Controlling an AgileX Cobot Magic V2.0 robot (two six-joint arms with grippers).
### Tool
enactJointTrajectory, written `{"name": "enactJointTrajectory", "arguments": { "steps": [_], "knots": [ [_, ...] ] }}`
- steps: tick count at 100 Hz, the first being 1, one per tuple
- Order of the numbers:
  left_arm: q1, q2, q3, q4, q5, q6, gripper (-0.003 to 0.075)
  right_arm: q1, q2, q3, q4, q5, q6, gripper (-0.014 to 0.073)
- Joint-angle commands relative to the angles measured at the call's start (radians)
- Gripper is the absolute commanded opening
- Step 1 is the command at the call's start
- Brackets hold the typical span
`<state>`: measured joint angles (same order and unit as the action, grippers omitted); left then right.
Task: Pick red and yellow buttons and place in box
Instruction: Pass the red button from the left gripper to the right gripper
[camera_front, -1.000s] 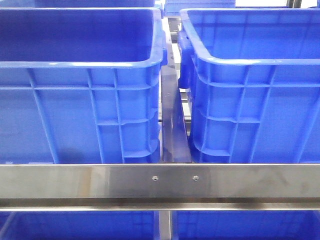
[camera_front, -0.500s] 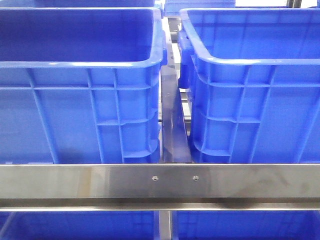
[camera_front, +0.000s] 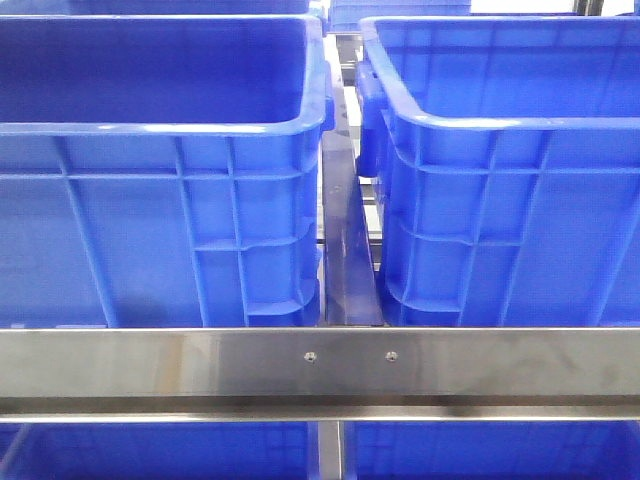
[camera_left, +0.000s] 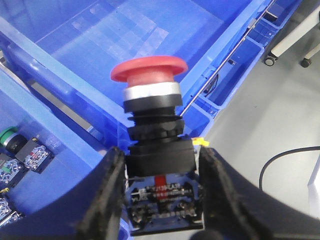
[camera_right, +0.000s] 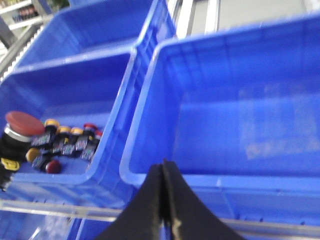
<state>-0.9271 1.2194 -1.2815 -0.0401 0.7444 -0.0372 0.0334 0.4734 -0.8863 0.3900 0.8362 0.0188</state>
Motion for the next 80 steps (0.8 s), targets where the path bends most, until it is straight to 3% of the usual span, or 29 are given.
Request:
{"name": "enactJointTrajectory", "arguments": {
  "steps": [1,10,29,39,52,80],
  "knots": [
    [-0.007,-0.027,-0.030,-0.005,-0.074,0.001,-0.0019,-0.001,0.045,-0.033,0.030,-0.046,0.001,-0.0034],
    [-0.007,-0.027,-0.030,-0.005,-0.074,0.001,-0.0019,-0.001,0.069,-0.033,0.038,-0.040,0.001,0.0056],
    [-0.007,-0.027,-0.030,-0.005,-0.074,0.001,-0.0019,-0.001,0.091,-0.032,0.096,-0.050,0.001,0.0384],
    [-0.007,-0.027,-0.030,-0.005,-0.074,0.001,-0.0019,-0.001,0.101,-0.032,0.161,-0.080,0.000,0.0500],
    [-0.007,-0.027,-0.030,-0.005,-0.074,0.001,-0.0019,-0.001,0.135,-0.032,0.307,-0.109,-0.075,0.0524],
    [-0.007,-0.027,-0.030,-0.005,-0.074,0.001,-0.0019,-0.001,0.324,-0.032,0.822,-0.039,-0.394,0.0524]
  ]
}}
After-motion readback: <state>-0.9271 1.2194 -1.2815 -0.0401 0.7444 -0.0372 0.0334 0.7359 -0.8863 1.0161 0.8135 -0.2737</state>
